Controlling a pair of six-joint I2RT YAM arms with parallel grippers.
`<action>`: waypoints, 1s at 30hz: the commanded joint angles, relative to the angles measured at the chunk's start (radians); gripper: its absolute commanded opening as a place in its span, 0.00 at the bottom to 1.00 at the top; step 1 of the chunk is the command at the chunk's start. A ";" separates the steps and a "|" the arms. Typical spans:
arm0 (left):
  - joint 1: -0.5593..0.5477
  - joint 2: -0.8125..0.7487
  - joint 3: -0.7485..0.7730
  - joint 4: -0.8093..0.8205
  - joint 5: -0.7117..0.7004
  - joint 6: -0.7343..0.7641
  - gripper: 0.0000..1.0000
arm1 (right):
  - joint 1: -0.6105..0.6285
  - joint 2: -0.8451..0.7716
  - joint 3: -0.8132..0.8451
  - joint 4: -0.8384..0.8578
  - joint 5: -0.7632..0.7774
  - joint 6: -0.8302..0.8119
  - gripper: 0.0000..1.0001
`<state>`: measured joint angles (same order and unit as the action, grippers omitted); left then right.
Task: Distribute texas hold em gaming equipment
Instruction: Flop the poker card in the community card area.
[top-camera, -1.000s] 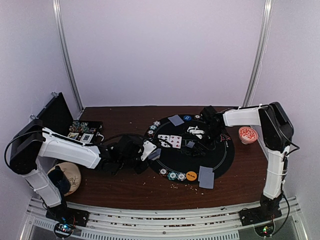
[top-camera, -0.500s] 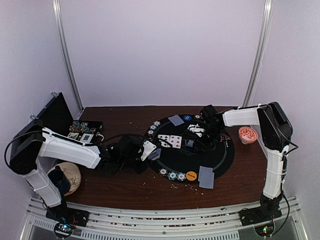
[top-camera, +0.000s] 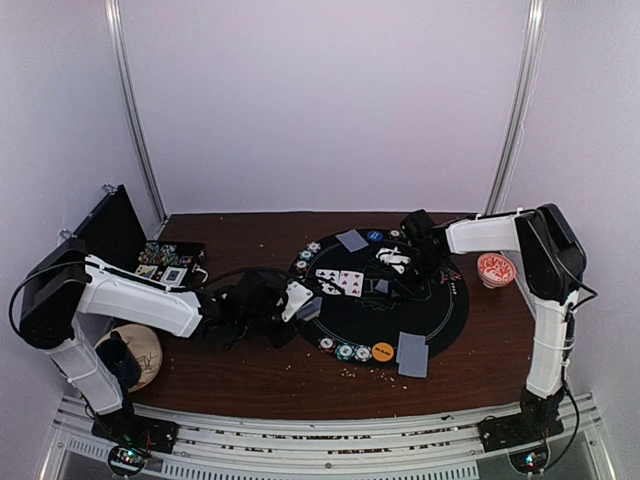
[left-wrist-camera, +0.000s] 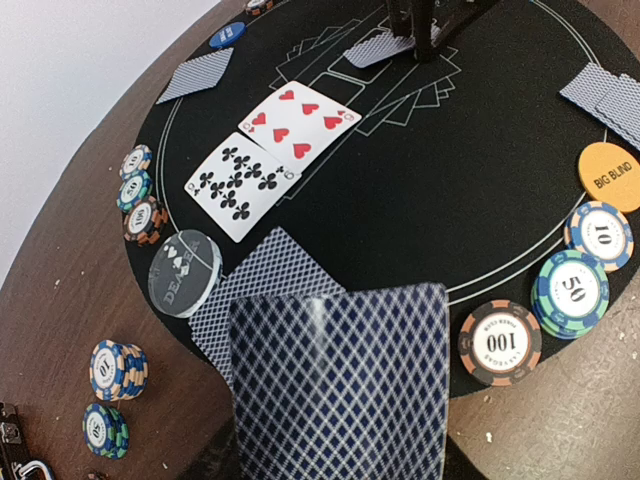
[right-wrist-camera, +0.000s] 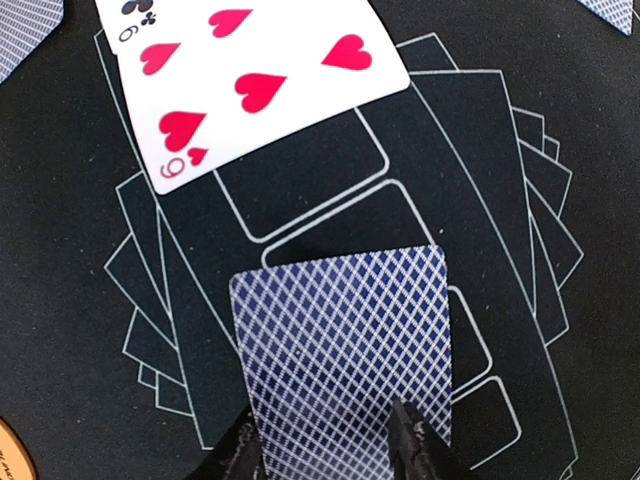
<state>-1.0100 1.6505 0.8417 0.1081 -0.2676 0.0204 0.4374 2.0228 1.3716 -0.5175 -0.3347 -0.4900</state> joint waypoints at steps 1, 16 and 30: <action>-0.006 0.009 0.026 0.045 0.010 -0.002 0.23 | 0.007 -0.056 -0.023 0.008 0.017 0.014 0.38; -0.006 0.008 0.027 0.044 0.012 -0.003 0.23 | 0.020 -0.088 -0.012 -0.027 -0.019 0.021 0.00; -0.006 0.006 0.026 0.044 0.006 -0.003 0.23 | -0.077 -0.202 0.050 0.036 -0.448 0.269 0.00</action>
<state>-1.0100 1.6505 0.8421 0.1081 -0.2653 0.0204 0.4065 1.8889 1.3857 -0.5480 -0.5705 -0.3656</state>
